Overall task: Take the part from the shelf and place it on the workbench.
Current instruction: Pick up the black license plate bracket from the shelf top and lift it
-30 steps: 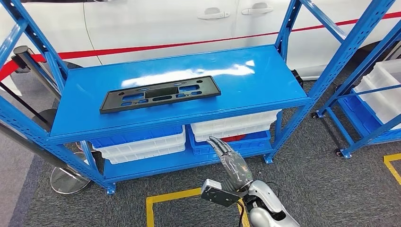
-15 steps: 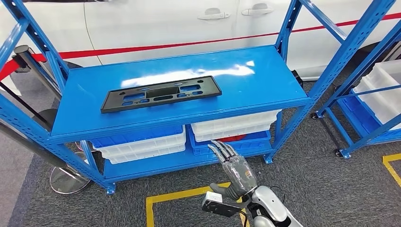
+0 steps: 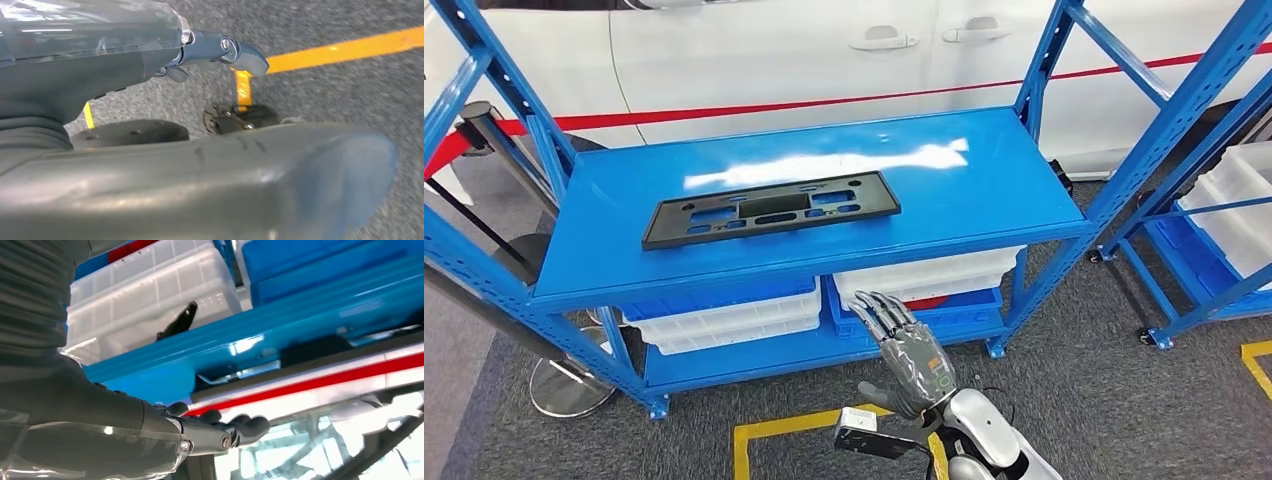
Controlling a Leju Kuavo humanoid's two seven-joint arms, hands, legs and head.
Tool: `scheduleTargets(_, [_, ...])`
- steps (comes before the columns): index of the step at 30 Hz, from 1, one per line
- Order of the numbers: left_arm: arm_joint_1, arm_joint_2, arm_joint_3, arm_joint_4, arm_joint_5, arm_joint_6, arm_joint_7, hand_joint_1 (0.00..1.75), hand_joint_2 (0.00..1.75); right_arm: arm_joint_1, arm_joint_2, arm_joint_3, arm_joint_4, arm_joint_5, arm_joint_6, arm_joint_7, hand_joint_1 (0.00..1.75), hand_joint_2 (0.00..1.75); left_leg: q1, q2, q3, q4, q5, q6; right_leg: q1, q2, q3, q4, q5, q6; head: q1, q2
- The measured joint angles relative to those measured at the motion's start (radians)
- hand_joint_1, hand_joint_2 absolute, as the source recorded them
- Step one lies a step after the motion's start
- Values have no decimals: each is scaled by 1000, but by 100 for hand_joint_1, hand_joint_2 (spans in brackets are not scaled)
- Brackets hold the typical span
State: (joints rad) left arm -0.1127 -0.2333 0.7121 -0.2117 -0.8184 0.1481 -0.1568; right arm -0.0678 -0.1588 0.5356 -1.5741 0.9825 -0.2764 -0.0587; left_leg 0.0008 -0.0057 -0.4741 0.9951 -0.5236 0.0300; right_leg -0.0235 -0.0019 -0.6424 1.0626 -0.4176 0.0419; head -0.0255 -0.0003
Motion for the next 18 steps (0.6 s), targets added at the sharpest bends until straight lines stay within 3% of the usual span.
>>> scheduleTargets(3, [-3, -1, 0, 0, -7, -2, 3, 0, 0, 10, 6, 2, 2, 8, 6, 10, 0, 175, -1, 1, 8, 10, -8, -21, 8, 0, 11, -28, -11, -28, 1, 0])
scheduleTargets(5, [-5, -1, -1, 0, -13, -4, 5, 0, 0, 15, 11, 2, 1, 15, 9, 18, 0, 175, 2, 2, -17, 69, 2, -31, 7, 2, 30, -35, -21, -44, 1, 0])
scheduleTargets(7, [-8, -2, -2, 0, -18, -6, 6, 0, 0, 17, 20, 2, 1, 25, 16, 25, 0, 175, 6, 3, -93, 186, -10, -41, 5, 2, 52, -40, -36, -56, 1, 0])
scheduleTargets(9, [-9, -2, -2, 0, -20, -6, 9, 0, 0, 19, 27, 2, 1, 32, 23, 30, 0, 175, 7, 3, -177, 289, -62, -48, 6, 3, 74, -41, -55, -60, 1, 0])
scheduleTargets(10, [-9, -2, -2, 0, -20, -6, 12, 0, 0, 20, 30, 3, 1, 34, 26, 32, 0, 175, 8, 3, -206, 308, -84, -49, 6, 5, 87, -41, -65, -60, 1, 0])
scheduleTargets(11, [-9, -2, -2, 0, -21, -6, 16, 0, 0, 21, 32, 3, 1, 36, 28, 32, 0, 175, 8, 3, -221, 297, -88, -47, 6, 7, 102, -41, -76, -59, 1, 0])
scheduleTargets(12, [-9, -2, -2, 0, -22, -5, 19, 0, 0, 21, 35, 3, 1, 38, 31, 33, 0, 175, 8, 3, -223, 258, -68, -43, 7, 9, 119, -41, -88, -58, 1, 0])
scheduleTargets(15, [-7, -2, -2, 1, -23, -4, 24, 0, 0, 19, 43, 3, 2, 40, 40, 31, 0, 175, 2, 2, -199, 88, 88, -25, 9, 11, 160, -41, -123, -49, 1, 0])
scheduleTargets(16, [-7, -2, -2, 1, -23, -4, 25, 0, 0, 18, 45, 3, 3, 41, 42, 31, 0, 175, -2, 2, -193, 58, 122, -21, 10, 13, 167, -44, -133, -43, 1, 0])
scheduleTargets(17, [-7, -2, -2, 2, -23, -4, 27, 0, 0, 16, 48, 2, 4, 41, 43, 30, 0, 175, -4, 1, -189, 45, 134, -17, 11, 14, 174, -43, -136, -35, 1, 0])
scheduleTargets(18, [-9, -2, -2, 2, -22, -4, 28, 0, 0, 15, 50, 2, 4, 42, 43, 30, 0, 175, -5, 0, -180, 41, 127, -11, 10, 15, 178, -41, -135, -27, 1, 0])
